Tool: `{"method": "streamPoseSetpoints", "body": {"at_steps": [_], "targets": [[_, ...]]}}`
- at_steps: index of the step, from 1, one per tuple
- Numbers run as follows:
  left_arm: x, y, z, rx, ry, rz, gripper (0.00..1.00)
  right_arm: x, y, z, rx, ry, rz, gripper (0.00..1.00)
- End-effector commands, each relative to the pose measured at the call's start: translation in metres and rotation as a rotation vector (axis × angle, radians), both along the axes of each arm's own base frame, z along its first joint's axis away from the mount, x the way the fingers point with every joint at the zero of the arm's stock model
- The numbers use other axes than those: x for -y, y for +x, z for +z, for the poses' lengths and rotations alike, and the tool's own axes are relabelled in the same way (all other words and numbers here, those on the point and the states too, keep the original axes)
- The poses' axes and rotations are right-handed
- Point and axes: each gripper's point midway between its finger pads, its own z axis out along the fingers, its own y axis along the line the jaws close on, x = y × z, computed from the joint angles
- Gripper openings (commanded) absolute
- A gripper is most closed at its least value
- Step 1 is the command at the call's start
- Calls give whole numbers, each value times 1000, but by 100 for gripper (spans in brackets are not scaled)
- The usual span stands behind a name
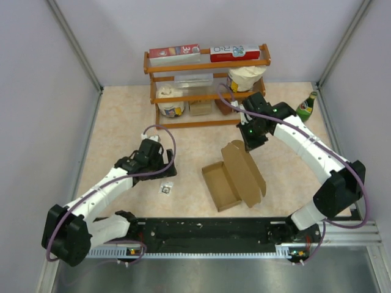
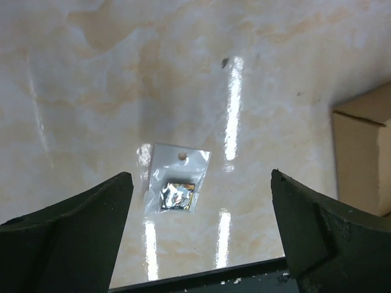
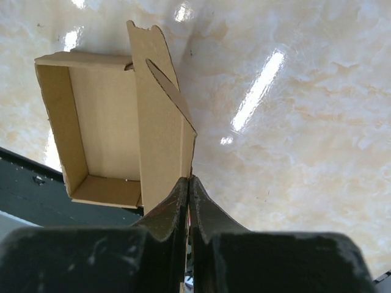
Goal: Fold the paper box
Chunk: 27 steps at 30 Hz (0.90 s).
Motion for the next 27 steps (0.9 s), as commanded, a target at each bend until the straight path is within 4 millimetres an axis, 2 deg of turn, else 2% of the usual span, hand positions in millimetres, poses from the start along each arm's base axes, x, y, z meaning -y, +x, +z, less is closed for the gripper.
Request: {"method": "streamPoseSetpoints", "body": {"at_steps": [1,4,10,17,21,27], "targets": [[-11,-18,-8,11,37,158,99,-5,2,15,50,4,29,0],[-6,-27,-13,34,116,167,99,-7,1,15,53,15,45,0],[2,-31,-36,-21,192,142,99,-12,0,13,46,34,56,0],[-8,-35,-53,-50,280,151,99,-12,-1,14,51,34,59,0],[0,-38,-60,-82,256,126,87,-12,-1,12,48,30,58,0],[-2,-44,-69,-109,269,126,81,-11,-1,11,46,24,55,0]]}}
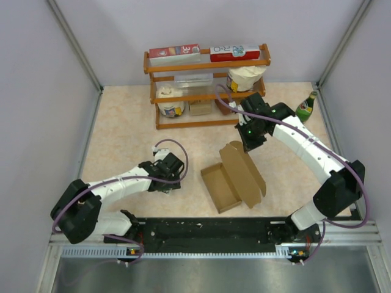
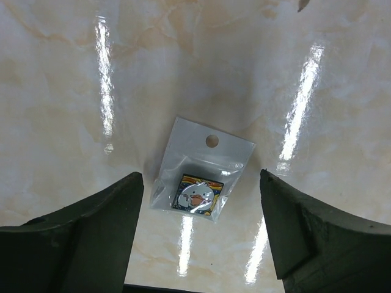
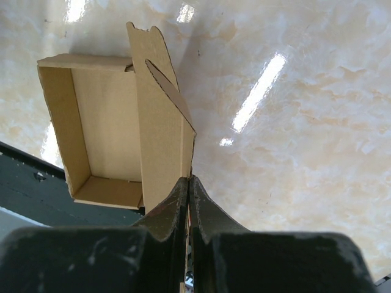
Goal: Fold the paper box
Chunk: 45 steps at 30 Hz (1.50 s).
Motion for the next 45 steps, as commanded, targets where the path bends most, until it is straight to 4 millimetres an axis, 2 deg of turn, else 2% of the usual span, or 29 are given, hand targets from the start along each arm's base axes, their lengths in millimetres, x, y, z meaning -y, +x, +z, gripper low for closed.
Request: {"method": "streamPoseSetpoints", "body": {"at_steps": [1,12,23,26,31,36,39,42,45], "targets": [[2,-1,-4,-2,-11,11,78,-5,2,11,46,21,23,0],[1,-11,-16,-49,9,-15,65,-5,4,11,50,19,24,0],[2,-16,-14,-53,38,-55,41,-4,5,12,56,14,19,0],[7,-10,-1,-15,9,-62,35,-4,4,11,52,12,19,0],[10,-1,28,45,-13,-72,34,-4,4,10,51,10,16,0],[27,12,70,127,-96,-116,33,-3,5,10,53,7,12,0],[48,19,95,168,-178,-187,31,-2,4,8,48,1,11,0],[80,24,125,216,-292,-281,29,-3,5,6,46,-2,11,0],[115,24,149,257,-391,-374,31,-3,6,4,40,-4,13,0]]}}
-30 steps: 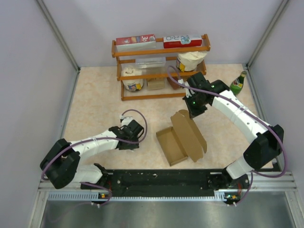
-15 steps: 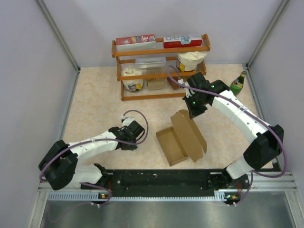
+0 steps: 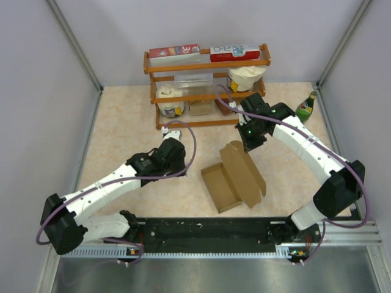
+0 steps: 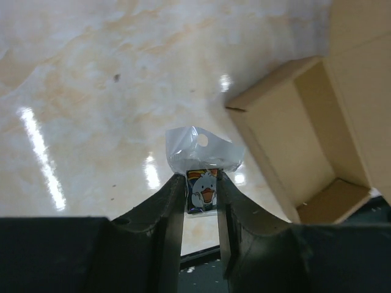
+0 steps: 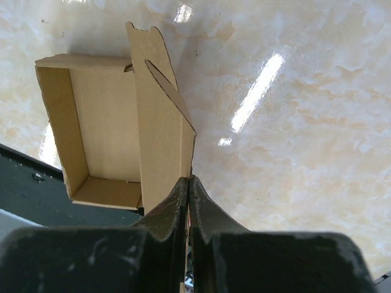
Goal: Fold the paper box
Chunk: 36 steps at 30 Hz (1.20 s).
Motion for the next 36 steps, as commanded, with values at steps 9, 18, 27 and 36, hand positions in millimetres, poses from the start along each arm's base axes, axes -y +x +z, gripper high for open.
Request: {"method": "streamPoseSetpoints", "body": {"at_steps": [9,18,27,36], "targets": [[142,-9,30,34,-269,-357,33,-4,6,0,31,-7,11,0],[169,-18,20,8,-322,-443,64,-3,6,-2,27,-12,15,0],[90,29,78,277,-282,-329,73,-17,7,4,78,-46,96,0],[29,52,107,520,-370,-391,75,-57,1,10,182,-154,341,0]]}}
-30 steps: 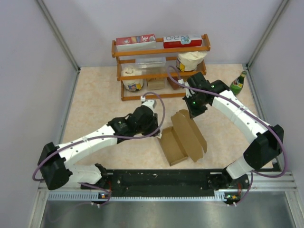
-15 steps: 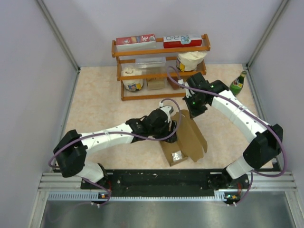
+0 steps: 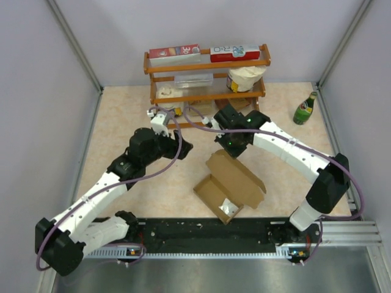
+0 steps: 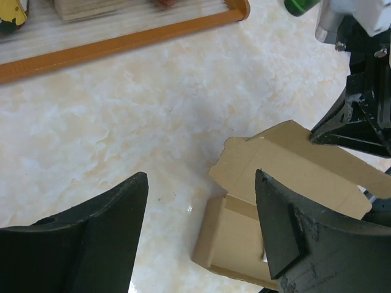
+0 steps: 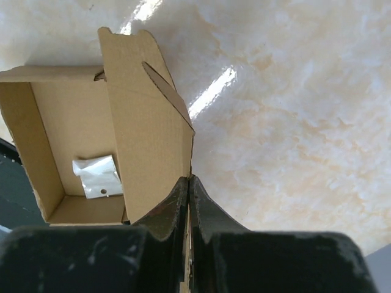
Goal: Fold the paper box
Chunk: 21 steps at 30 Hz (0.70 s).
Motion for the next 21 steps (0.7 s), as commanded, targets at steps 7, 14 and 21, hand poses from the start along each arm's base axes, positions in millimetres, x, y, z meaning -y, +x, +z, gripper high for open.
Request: {"method": "streamPoseSetpoints", "body": {"at_steps": [7,14,21], "targets": [[32,-36,6,258,-91,-466,75,-31,23,41,185,-4,182,0],[42,-39,-10,300,-123,-542,86,-46,12,48,180,31,281,0],[50,-30,-20,350,-66,-614,85,-50,-4,46,136,64,359,0]]}}
